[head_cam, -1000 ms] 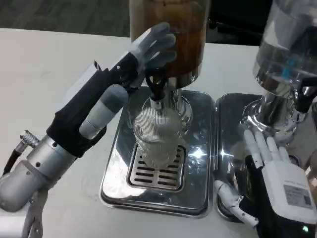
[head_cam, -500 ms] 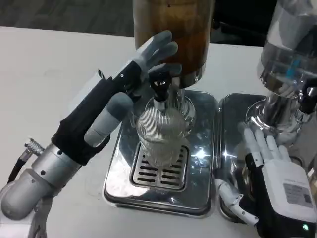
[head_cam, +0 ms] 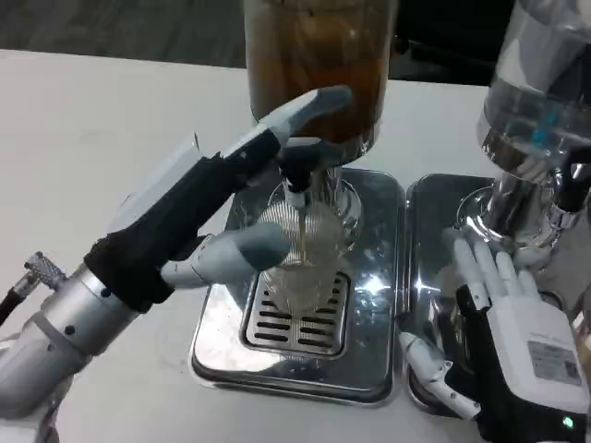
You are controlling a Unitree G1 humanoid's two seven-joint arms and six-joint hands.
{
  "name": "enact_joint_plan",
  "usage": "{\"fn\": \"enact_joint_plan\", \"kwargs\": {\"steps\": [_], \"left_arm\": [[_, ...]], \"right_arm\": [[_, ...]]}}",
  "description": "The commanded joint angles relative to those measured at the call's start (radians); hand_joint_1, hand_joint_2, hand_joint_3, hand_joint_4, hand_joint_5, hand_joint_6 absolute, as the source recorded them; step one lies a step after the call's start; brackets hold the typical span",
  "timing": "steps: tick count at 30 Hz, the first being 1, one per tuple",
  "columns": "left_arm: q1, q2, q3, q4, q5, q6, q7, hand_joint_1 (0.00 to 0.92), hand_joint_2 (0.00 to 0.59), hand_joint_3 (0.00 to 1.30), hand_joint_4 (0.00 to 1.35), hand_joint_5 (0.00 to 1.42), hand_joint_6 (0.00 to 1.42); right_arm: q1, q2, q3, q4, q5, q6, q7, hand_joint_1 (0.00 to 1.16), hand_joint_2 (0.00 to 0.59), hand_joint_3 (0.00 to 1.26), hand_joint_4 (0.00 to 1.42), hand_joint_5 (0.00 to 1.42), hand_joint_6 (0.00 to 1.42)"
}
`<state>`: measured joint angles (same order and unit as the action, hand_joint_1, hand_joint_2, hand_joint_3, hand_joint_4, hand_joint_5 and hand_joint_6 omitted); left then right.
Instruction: Grasp the cup under the faucet to collect the drink, then remove the cup.
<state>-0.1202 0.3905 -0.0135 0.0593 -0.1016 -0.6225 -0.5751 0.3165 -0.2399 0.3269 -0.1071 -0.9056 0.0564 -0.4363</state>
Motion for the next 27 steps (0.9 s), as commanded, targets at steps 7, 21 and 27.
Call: {"fn": "enact_joint_plan", "kwargs": {"steps": [7, 21, 27], "left_arm": [[0.010, 0.045, 0.002, -0.009, 0.072, -0.055, 0.040, 0.000, 0.054, 0.10, 0.04, 0.29, 0.22], [0.015, 0.047, -0.023, -0.019, 0.100, -0.060, 0.076, 0.000, 0.054, 0.11, 0.04, 0.30, 0.23], [0.017, 0.050, -0.026, -0.021, 0.102, -0.057, 0.083, 0.000, 0.055, 0.12, 0.04, 0.30, 0.23]], "right_arm": [[-0.017, -0.001, -0.019, -0.011, 0.083, -0.033, 0.034, 0.15, 0.373, 0.01, 0.00, 0.00, 0.01], [-0.080, -0.016, -0.066, -0.018, 0.355, -0.152, 0.242, 0.24, 0.269, 0.00, 0.00, 0.00, 0.02], [-0.119, -0.027, -0.063, 0.012, 0.407, -0.179, 0.323, 0.29, 0.258, 0.00, 0.00, 0.00, 0.00]]}}
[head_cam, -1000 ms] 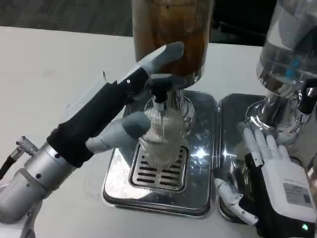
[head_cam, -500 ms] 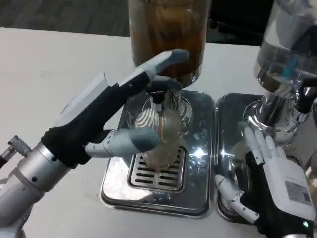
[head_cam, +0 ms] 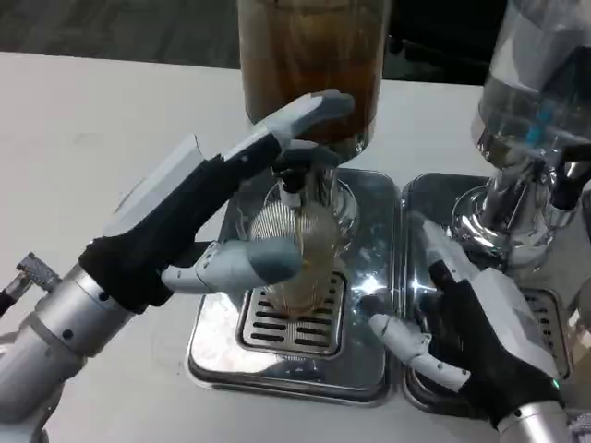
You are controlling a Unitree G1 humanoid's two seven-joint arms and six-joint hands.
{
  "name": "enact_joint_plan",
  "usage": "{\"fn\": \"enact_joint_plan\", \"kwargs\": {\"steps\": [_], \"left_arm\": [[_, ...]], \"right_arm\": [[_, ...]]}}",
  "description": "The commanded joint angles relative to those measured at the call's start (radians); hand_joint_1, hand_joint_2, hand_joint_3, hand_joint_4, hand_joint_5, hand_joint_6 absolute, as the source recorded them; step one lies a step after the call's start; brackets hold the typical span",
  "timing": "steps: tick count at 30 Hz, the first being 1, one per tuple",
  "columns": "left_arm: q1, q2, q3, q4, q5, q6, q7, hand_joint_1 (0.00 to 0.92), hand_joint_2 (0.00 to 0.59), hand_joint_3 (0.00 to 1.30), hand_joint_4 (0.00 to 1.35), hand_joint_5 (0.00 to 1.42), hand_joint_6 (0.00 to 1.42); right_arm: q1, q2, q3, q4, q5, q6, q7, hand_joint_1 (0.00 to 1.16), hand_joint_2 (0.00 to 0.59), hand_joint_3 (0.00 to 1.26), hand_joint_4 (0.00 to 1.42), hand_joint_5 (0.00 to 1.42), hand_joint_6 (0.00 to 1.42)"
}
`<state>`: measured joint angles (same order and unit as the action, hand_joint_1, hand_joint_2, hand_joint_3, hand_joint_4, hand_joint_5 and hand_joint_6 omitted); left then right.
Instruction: Grasp the cup under the faucet to collect the drink, then remove the cup.
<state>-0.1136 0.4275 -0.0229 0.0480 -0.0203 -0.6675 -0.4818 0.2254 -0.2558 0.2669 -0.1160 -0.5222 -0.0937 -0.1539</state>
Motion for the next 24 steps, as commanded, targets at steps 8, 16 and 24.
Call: {"fn": "enact_joint_plan", "kwargs": {"steps": [8, 16, 24], "left_arm": [[0.011, 0.008, -0.015, -0.018, 0.023, -0.010, 0.001, 0.000, 0.059, 0.12, 0.04, 0.29, 0.23], [0.010, 0.005, -0.015, -0.022, 0.034, -0.004, 0.013, 0.000, 0.060, 0.13, 0.04, 0.28, 0.23], [0.011, 0.004, -0.014, -0.031, 0.047, 0.003, 0.027, 0.000, 0.060, 0.13, 0.04, 0.28, 0.23]], "right_arm": [[-0.094, -0.007, 0.009, 0.061, 0.021, -0.031, 0.090, 0.38, 0.257, 0.00, 0.00, 0.00, 0.00], [-0.159, 0.030, 0.037, 0.123, 0.006, -0.032, 0.085, 0.43, 0.249, 0.00, 0.00, 0.00, 0.00], [-0.187, 0.038, 0.049, 0.141, 0.006, -0.040, 0.093, 0.44, 0.250, 0.00, 0.00, 0.00, 0.00]]}}
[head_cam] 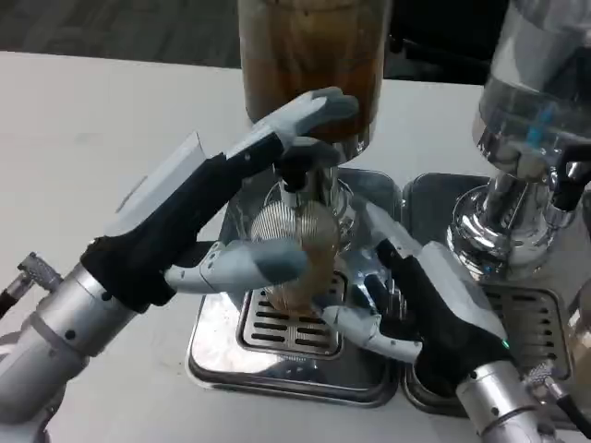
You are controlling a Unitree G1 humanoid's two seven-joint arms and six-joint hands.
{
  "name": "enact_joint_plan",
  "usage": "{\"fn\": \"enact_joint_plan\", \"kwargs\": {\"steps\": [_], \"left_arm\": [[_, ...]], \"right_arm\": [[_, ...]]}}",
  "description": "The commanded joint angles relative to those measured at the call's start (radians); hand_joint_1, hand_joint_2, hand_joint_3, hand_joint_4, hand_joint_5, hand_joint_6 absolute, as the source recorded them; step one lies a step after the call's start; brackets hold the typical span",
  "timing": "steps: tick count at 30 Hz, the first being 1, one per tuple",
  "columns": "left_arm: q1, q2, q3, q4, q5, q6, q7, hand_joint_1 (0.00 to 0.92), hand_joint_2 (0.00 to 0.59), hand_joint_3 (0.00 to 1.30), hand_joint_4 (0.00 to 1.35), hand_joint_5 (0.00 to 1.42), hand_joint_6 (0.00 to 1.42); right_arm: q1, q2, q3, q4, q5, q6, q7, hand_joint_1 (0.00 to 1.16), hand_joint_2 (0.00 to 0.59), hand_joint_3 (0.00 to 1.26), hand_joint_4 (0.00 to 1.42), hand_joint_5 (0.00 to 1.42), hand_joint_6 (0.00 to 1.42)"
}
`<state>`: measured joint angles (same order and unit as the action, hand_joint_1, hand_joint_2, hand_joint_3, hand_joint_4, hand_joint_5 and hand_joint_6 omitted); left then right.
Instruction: Grasp the cup under the faucet to collect the drink, then remove the cup.
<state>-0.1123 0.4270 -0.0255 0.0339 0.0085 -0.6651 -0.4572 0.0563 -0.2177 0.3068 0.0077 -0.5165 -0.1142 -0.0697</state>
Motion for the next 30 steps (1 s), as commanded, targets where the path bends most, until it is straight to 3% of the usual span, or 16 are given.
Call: {"fn": "enact_joint_plan", "kwargs": {"steps": [1, 11, 24, 30], "left_arm": [[0.009, 0.004, -0.011, -0.018, 0.018, 0.002, 0.005, 0.000, 0.060, 0.13, 0.04, 0.28, 0.23], [-0.008, 0.004, 0.021, -0.031, -0.005, 0.022, 0.033, 0.000, 0.064, 0.13, 0.04, 0.28, 0.23], [-0.031, -0.028, 0.151, -0.079, -0.144, 0.015, 0.091, 0.000, 0.083, 0.12, 0.03, 0.27, 0.23], [0.048, -0.023, 0.220, -0.138, -0.180, 0.011, 0.100, 0.000, 0.084, 0.12, 0.03, 0.27, 0.23]], "right_arm": [[-0.023, 0.001, 0.013, 0.021, -0.001, -0.020, 0.009, 0.44, 0.251, 0.00, 0.00, 0.00, 0.00], [-0.055, 0.008, 0.026, 0.047, -0.002, -0.015, 0.016, 0.44, 0.250, 0.00, 0.00, 0.00, 0.00], [-0.057, 0.006, 0.029, 0.057, 0.008, -0.026, 0.017, 0.44, 0.250, 0.00, 0.00, 0.00, 0.00], [-0.057, 0.010, 0.028, 0.058, 0.010, -0.032, 0.016, 0.44, 0.250, 0.00, 0.00, 0.00, 0.00]]}}
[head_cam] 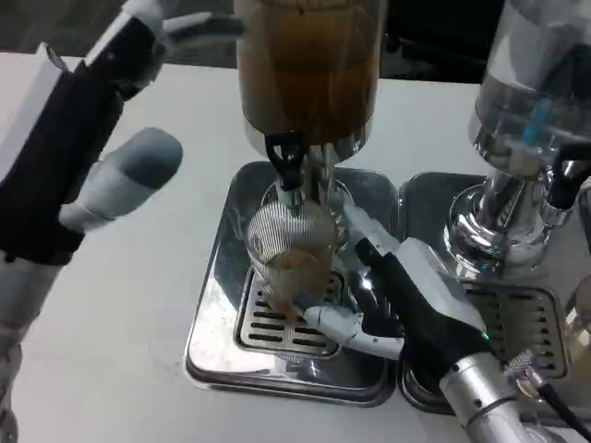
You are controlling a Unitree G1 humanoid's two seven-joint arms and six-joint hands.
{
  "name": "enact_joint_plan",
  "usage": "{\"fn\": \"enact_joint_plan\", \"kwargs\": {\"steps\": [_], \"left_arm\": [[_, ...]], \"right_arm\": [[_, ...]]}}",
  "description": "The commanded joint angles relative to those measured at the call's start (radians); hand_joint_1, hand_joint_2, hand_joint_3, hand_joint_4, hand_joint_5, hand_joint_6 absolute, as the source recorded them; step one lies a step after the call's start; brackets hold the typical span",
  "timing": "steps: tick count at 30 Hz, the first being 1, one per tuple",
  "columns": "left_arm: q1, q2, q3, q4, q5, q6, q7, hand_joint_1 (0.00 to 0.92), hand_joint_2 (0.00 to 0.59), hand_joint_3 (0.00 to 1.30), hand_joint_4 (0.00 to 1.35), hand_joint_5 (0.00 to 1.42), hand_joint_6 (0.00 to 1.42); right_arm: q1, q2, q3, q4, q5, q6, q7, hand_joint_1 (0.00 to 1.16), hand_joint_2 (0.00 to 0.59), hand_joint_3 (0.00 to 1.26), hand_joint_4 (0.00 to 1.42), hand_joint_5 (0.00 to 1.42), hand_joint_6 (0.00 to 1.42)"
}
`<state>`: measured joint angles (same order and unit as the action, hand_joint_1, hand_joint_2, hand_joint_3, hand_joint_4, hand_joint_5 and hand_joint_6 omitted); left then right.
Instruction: Grasp the cup under the faucet to collect the drink, then remove the cup.
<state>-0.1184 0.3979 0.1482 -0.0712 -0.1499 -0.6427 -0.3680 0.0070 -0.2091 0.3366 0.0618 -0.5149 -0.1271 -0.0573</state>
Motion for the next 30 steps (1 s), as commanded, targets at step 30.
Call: {"fn": "enact_joint_plan", "kwargs": {"steps": [30], "left_arm": [[0.283, -0.027, 0.043, 0.576, 0.360, -0.180, 0.253, 0.000, 0.105, 0.01, 0.00, 0.10, 0.01]], "right_arm": [[-0.061, 0.029, 0.001, 0.070, 0.034, -0.046, 0.010, 0.45, 0.264, 0.00, 0.00, 0.00, 0.00]]}}
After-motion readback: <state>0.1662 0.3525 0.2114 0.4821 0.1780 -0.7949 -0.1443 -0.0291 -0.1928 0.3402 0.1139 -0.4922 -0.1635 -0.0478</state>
